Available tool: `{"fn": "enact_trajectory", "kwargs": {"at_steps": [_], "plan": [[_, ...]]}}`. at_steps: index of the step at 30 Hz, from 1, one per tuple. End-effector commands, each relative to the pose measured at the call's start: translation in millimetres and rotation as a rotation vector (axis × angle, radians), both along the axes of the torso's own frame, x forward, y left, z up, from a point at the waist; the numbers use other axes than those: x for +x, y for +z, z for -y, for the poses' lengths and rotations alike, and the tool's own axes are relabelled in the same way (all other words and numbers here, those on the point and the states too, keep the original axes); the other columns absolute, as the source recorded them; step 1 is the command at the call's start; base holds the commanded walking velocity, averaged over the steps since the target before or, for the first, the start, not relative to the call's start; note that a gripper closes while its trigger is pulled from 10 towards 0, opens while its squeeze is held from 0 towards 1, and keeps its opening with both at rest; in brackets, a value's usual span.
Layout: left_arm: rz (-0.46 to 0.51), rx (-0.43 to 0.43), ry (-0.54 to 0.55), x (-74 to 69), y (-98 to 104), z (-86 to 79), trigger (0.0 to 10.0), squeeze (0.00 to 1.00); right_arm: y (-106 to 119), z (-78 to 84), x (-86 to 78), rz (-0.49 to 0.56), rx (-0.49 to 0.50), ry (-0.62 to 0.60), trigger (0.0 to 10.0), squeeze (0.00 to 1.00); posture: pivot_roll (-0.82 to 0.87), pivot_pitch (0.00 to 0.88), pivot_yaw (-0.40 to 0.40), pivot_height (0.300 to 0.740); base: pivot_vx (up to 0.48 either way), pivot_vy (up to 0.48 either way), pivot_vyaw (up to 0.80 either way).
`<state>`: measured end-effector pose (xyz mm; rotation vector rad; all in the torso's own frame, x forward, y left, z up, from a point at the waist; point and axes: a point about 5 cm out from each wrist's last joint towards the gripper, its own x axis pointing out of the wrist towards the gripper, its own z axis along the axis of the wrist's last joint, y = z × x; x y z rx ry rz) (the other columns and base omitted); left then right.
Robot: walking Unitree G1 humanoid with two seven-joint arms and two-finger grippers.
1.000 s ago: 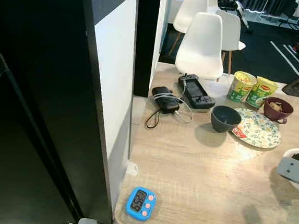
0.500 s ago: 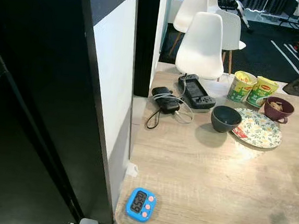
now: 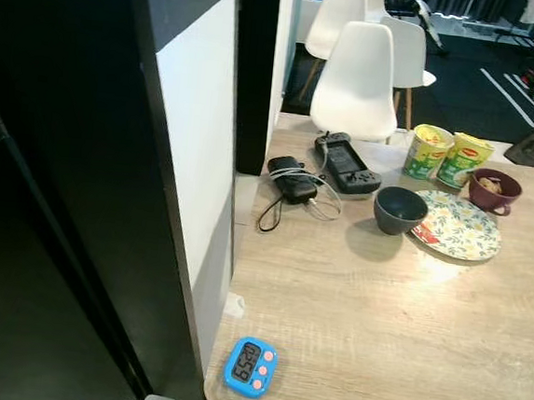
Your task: Restocking fridge
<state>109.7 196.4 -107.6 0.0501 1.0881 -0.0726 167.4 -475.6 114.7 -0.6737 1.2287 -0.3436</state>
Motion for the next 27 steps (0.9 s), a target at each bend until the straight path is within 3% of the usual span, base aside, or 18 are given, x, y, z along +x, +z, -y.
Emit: {"fn": "enact_trajectory", "kwargs": {"at_steps": [1,3,6,7,16,17,27], "plan": [[-0.048,-0.042,-0.042,-10.3,-4.6,13.0,10.0,0.0,3.3,7.0,-8.8,0.032,-0.019,-0.052,0.0,0.0,0.02,0.0,-0.09,0.74,0.0,0.0,0.0],[-0.047,-0.042,-0.044,-9.8,-4.5,13.0,10.0,0.0,-2.9,12.1,-25.3,0.059,-0.024,-0.129,0.0,0.0,0.02,0.0,-0.089,0.74,0.0,0.0,0.0],[-0.046,-0.042,-0.045,-9.7,-4.4,13.0,10.0,0.0,-4.9,13.4,-30.3,0.071,-0.024,-0.156,0.0,0.0,0.02,0.0,-0.089,0.74,0.0,0.0,0.0],[-0.045,-0.04,-0.05,-9.2,-4.3,12.9,10.0,0.0,-13.8,17.4,-52.4,0.096,-0.028,-0.261,0.0,0.0,0.02,0.0,-0.083,0.74,0.0,0.0,0.0],[-0.044,-0.036,-0.058,-8.5,-4.0,11.8,10.0,0.0,-30.6,16.6,-80.0,0.085,-0.023,-0.358,0.0,0.0,0.02,0.0,-0.077,0.74,0.0,0.0,0.0],[-0.043,-0.033,-0.061,-7.7,-3.7,11.0,10.0,0.0,-43.4,10.9,-88.6,0.077,0.005,-0.387,0.0,0.0,0.02,0.0,-0.076,0.74,0.0,0.0,0.0],[-0.039,-0.028,-0.067,-5.9,-3.0,9.0,10.0,0.0,-95.8,-21.7,-111.3,0.066,0.086,-0.454,0.0,0.0,0.03,0.0,-0.069,0.74,0.0,0.0,0.0]]}}
